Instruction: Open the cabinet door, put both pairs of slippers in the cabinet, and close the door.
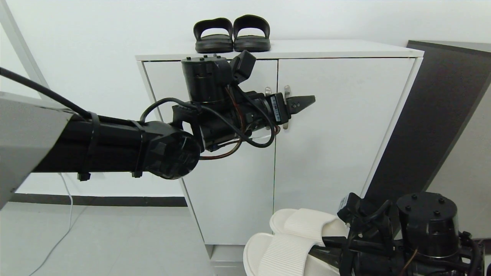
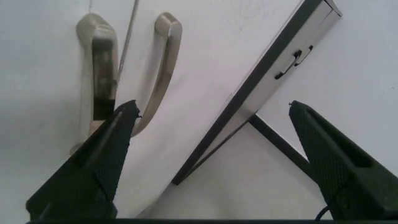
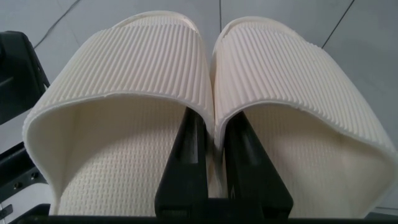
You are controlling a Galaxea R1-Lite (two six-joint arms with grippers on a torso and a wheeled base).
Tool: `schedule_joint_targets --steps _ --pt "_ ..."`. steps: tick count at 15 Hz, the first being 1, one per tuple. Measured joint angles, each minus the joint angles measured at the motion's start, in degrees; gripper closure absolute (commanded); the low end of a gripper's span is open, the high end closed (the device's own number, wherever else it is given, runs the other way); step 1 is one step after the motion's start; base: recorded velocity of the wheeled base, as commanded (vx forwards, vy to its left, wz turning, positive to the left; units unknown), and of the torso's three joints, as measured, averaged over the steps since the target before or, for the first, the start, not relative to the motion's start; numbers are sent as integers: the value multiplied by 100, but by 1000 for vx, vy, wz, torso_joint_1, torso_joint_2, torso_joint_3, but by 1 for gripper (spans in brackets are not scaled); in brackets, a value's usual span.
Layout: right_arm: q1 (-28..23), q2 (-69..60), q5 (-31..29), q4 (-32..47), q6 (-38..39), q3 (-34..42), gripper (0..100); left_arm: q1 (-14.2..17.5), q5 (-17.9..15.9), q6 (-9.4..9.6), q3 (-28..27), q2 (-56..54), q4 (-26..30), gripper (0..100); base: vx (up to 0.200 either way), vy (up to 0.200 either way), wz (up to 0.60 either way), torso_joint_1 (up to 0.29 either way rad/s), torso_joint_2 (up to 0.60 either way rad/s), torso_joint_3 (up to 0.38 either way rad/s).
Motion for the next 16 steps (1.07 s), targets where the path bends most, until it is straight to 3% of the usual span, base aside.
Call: schedule_joint_targets --steps 5,6,13,16 --pt "2 0 0 2 0 2 100 -44 16 0 -321 245 139 0 0 0 0 0 0 0" --pt "2 0 0 2 0 2 100 -57 20 1 -334 273 139 100 0 0 0 0 0 0" --pt "2 0 13 5 0 61 100 -88 22 6 -310 278 112 100 0 0 0 0 0 0" --pt "2 -11 134 0 -27 144 100 -149 22 0 2 127 41 100 0 0 0 0 0 0"
